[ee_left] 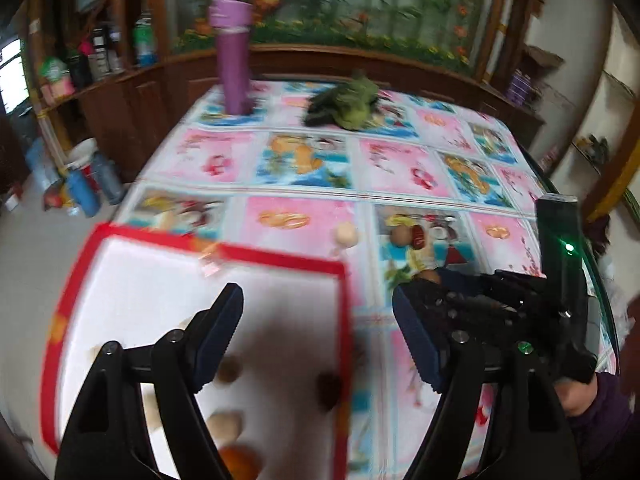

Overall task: Organize fruits
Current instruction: 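Move both grippers back from the tray to the food pile, then grasp a brown ball with the right gripper while the left grasps another, then carry both brown balls over the tray and open both grippers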

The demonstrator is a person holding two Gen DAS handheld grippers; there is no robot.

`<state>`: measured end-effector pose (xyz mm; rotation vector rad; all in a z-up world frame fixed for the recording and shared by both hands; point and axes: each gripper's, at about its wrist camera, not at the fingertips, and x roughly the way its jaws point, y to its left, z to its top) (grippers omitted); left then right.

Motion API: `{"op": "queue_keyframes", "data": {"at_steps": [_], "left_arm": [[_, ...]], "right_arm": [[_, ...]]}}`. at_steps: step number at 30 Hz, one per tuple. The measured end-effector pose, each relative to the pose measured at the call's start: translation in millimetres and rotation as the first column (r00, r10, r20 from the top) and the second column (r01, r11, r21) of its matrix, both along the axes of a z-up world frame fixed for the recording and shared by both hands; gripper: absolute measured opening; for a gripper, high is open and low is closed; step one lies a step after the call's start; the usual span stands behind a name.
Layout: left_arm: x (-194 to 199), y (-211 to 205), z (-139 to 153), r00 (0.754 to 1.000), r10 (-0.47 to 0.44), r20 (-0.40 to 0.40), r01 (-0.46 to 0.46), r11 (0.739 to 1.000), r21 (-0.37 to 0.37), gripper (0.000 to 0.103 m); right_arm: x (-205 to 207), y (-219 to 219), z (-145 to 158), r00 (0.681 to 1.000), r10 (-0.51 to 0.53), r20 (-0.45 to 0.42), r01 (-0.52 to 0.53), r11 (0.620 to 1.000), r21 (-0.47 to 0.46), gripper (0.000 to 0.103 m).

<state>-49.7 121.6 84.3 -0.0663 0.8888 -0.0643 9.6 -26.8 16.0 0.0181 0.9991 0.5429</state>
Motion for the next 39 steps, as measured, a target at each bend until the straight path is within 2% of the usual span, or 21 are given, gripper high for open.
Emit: {"op": "queue_keyframes", "data": {"at_steps": [3, 7, 9, 14, 18, 22, 24, 25, 31, 35, 39], "left_arm": [[27.2, -15.2, -9.7, 1.000, -0.020, -0.020, 0.021, 0.998, 0.052, 0.076], [66.3, -30.0, -30.3, 0.994, -0.044, -0.095, 0.051, 0.996, 0.071, 0.072], [81.8, -31.3, -40.4, 0.991, -0.021, -0.131, 0.034, 0.995, 0.095, 0.061], [101.5, -31.1, -58.2, 0.984, 0.007, -0.179, 0.009, 0.996, 0.091, 0.046], [108.3, -36.3, -67.7, 0.980, 0.003, -0.200, 0.014, 0.996, 0.085, 0.046], [112.5, -39.9, -68.1, 0.982, 0.004, -0.191, 0.012, 0.997, 0.082, 0.043], [113.7, -41.2, -68.0, 0.983, 0.002, -0.183, 0.015, 0.996, 0.090, 0.030], [112.9, -42.2, -68.0, 0.984, -0.002, -0.177, 0.018, 0.996, 0.088, 0.028], [107.6, -45.4, -64.1, 0.989, -0.010, -0.147, 0.018, 0.998, 0.059, 0.028], [94.2, -46.9, -39.2, 0.997, -0.017, -0.081, 0.022, 0.998, 0.058, 0.028], [60.5, -39.5, 0.8, 1.000, -0.013, 0.024, 0.012, 0.999, 0.030, 0.028]], "right_arm": [[3.7, -7.6, 1.1, 1.000, -0.006, -0.030, 0.006, 1.000, 0.016, 0.024], [7.3, -11.3, 2.3, 0.998, -0.011, -0.064, 0.013, 1.000, 0.019, 0.024], [8.0, -12.4, 2.1, 0.997, -0.013, -0.075, 0.015, 1.000, 0.025, 0.024], [7.1, -13.2, 2.0, 0.997, -0.014, -0.079, 0.016, 1.000, 0.026, 0.024], [6.9, -13.1, 2.4, 0.997, -0.016, -0.080, 0.018, 0.999, 0.026, 0.024], [7.7, -13.1, 2.3, 0.997, -0.016, -0.081, 0.018, 0.999, 0.027, 0.024], [7.4, -13.4, 2.4, 0.996, -0.016, -0.084, 0.018, 0.999, 0.028, 0.024], [7.5, -13.1, 2.4, 0.996, -0.016, -0.085, 0.018, 0.999, 0.029, 0.024], [6.2, -15.0, 6.5, 0.997, -0.015, -0.074, 0.019, 0.999, 0.049, 0.024], [-1.9, -19.0, 22.1, 1.000, -0.015, -0.001, 0.015, 0.995, 0.100, 0.024], [-14.5, -23.0, 39.2, 0.997, -0.016, 0.078, 0.002, 0.984, 0.178, 0.024]]}}
